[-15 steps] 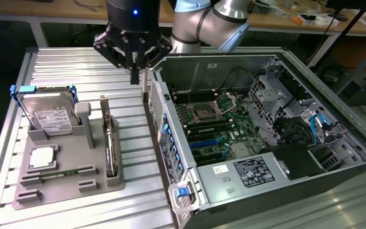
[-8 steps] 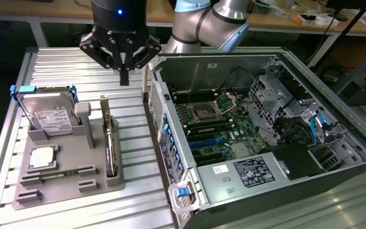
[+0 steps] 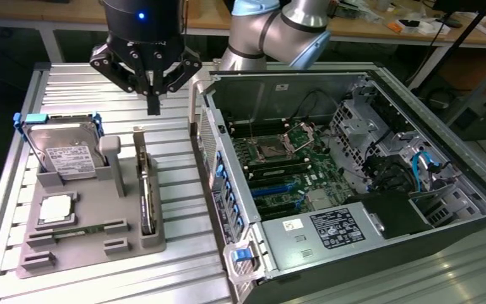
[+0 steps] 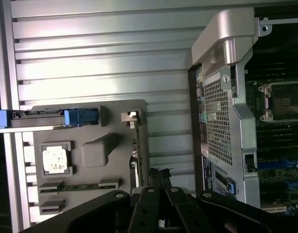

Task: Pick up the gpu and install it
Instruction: 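Reach for the gpu, then pick up the gpu and move the gpu toward the slot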

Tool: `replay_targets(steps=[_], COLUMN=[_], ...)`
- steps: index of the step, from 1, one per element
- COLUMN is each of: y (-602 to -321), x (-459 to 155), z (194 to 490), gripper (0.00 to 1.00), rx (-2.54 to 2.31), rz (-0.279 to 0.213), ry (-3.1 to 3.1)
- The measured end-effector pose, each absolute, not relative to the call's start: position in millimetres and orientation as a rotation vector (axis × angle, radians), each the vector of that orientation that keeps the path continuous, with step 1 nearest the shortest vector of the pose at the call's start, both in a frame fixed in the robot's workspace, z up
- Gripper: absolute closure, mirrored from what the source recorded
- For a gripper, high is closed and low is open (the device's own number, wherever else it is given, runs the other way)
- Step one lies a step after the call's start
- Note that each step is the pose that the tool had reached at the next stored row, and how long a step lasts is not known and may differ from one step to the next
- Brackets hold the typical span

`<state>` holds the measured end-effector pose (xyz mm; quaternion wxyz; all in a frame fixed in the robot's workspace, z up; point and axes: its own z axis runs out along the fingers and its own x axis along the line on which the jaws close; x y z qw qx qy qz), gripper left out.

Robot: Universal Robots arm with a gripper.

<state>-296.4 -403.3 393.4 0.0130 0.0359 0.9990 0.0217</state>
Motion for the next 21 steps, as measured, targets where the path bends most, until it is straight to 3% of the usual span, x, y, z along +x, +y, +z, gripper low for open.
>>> replay_targets(steps=[21], y=[-405.2], x=[-328.5], z=[393.3], gripper=[0.89], rx=[0.109], rz=[0.068], ry=[3.113])
